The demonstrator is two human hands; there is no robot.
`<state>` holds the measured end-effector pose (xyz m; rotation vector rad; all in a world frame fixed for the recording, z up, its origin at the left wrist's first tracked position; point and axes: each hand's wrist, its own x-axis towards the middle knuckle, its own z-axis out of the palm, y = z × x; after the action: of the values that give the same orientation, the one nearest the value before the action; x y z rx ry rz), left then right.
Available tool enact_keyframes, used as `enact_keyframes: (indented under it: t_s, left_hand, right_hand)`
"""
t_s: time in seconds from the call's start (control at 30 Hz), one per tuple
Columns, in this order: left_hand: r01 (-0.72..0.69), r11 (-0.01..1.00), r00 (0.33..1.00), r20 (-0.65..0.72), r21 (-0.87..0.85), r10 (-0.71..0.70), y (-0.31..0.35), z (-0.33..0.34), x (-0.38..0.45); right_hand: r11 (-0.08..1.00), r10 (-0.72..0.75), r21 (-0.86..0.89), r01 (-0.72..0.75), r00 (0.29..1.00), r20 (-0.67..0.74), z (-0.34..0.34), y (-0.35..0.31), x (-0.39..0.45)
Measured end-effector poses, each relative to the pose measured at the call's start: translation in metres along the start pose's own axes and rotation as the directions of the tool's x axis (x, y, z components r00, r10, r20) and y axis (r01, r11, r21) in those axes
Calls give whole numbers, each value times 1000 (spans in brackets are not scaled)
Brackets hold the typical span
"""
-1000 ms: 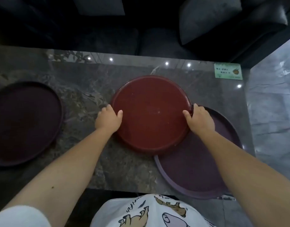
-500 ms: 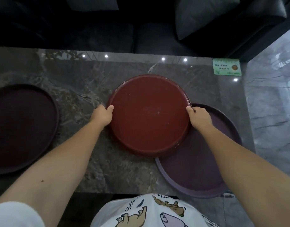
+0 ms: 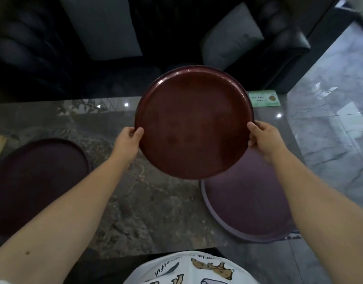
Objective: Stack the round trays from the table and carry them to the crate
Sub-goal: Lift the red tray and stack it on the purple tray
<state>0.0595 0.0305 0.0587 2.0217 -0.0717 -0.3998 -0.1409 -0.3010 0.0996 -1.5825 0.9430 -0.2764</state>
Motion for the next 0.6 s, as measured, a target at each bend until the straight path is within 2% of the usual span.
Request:
enact_keyframes:
  t_s: [0.1, 0.17, 0.23, 0.3, 0.4, 0.5, 0.6]
  left_hand:
    - [138, 910, 990, 89, -391, -112, 20, -11, -4]
    - [212, 855, 975, 163, -473, -151, 27, -18, -6]
    - [253, 844, 961, 223, -473, -162, 31, -22, -11]
    - [189, 913, 965, 239, -361, -106, 30, -23, -18]
    - [-49, 989, 969, 234, -138, 81, 24, -20, -26]
    - [-244, 966, 941, 263, 86, 214, 13, -11, -30]
    - [-320, 923, 922, 296, 215, 251, 5, 4, -34]
  right_hand:
    - [967, 25, 256, -13, 999, -42, -9, -15, -21]
    - [908, 59, 418, -28, 996, -62, -13, -17, -34]
    - [889, 53, 458, -12, 996, -78, -18, -14, -49]
    - [927, 44, 376, -5, 995, -94, -25, -6, -64]
    - [984, -32, 165, 65, 980, -197, -35, 6, -86]
    - [976, -201, -132, 173, 950, -240, -48, 24, -101]
    - [964, -179, -235, 125, 958, -225, -66, 52, -105]
